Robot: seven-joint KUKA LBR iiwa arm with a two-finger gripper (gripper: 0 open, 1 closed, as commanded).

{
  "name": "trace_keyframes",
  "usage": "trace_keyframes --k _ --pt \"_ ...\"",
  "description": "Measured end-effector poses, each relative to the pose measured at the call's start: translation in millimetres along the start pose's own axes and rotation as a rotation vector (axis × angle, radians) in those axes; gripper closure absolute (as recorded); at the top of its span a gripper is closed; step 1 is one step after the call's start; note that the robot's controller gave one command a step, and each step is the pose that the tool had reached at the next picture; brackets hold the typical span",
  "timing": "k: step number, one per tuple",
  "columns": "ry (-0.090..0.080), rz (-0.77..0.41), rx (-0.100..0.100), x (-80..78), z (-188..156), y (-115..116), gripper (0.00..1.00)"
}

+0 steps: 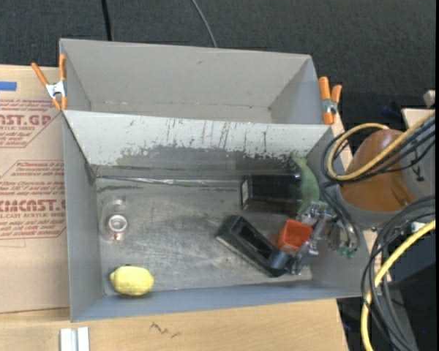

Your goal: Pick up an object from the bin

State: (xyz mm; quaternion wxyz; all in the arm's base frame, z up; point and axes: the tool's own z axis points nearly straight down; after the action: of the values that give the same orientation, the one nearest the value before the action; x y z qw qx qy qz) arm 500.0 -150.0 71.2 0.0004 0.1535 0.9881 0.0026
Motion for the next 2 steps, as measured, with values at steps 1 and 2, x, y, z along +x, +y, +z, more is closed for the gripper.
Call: trace_keyframes --k 1,2 --pt "0.0 0.0 0.0 0.0 0.0 0.0 1.0" --pt "0.004 0.0 0.001 1.6 -5.4 -0.1 1.0"
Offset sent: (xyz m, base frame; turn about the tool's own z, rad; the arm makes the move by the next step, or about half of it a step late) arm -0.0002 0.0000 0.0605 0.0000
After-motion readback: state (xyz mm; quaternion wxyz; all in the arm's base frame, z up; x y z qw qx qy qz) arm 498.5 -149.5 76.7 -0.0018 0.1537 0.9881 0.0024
